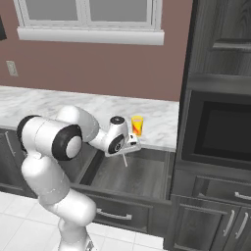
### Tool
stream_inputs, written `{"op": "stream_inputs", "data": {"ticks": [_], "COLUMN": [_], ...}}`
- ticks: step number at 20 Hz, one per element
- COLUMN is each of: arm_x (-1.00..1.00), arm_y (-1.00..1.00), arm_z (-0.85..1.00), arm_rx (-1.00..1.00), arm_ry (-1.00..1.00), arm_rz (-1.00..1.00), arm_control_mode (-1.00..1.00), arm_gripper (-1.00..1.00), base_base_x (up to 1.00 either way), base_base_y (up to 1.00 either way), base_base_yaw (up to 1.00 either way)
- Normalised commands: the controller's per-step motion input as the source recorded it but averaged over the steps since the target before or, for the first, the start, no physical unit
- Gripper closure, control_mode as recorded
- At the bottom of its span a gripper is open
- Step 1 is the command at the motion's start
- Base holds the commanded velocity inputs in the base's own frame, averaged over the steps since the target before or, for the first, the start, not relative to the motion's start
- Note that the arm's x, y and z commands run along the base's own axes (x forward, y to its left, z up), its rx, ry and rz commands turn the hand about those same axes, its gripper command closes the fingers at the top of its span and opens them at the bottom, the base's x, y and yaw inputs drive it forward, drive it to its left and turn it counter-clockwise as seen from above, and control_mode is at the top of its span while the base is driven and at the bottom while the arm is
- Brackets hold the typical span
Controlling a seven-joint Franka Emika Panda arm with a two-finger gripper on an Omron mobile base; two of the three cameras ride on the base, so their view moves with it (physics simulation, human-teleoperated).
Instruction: Pick up the straw from the left drawer and put it inside the smoothie cup.
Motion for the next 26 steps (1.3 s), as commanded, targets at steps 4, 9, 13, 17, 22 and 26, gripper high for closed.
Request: {"op": "stream_inputs", "data": {"ticks": [4, 9, 13, 17, 22, 26], "arm_x": [-0.39, -0.19, -0.03, -0.01, 0.0, 0.0], "arm_y": [0.09, 0.3, 0.3, 0.03, 0.0, 0.0], "arm_z": [1.0, 1.0, 0.99, 0.9, 0.55, 0.31], "arm_rx": [-0.02, -0.03, -0.06, -0.09, -0.16, -0.26], "arm_ry": [0.0, 0.0, 0.0, 0.0, 0.0, 0.05], "arm_rz": [0.0, 0.0, 0.0, 0.01, 0.07, 0.14], "arm_control_mode": [-1.0, -1.0, -1.0, -1.0, -1.0, -1.0], "arm_gripper": [1.0, 1.0, 1.0, 1.0, 1.0, 1.0], "base_base_x": [0.0, 0.0, 0.0, 0.0, 0.0, 0.0], "base_base_y": [0.0, 0.0, 0.0, 0.0, 0.0, 0.0], "base_base_yaw": [0.0, 0.0, 0.0, 0.0, 0.0, 0.0]}}
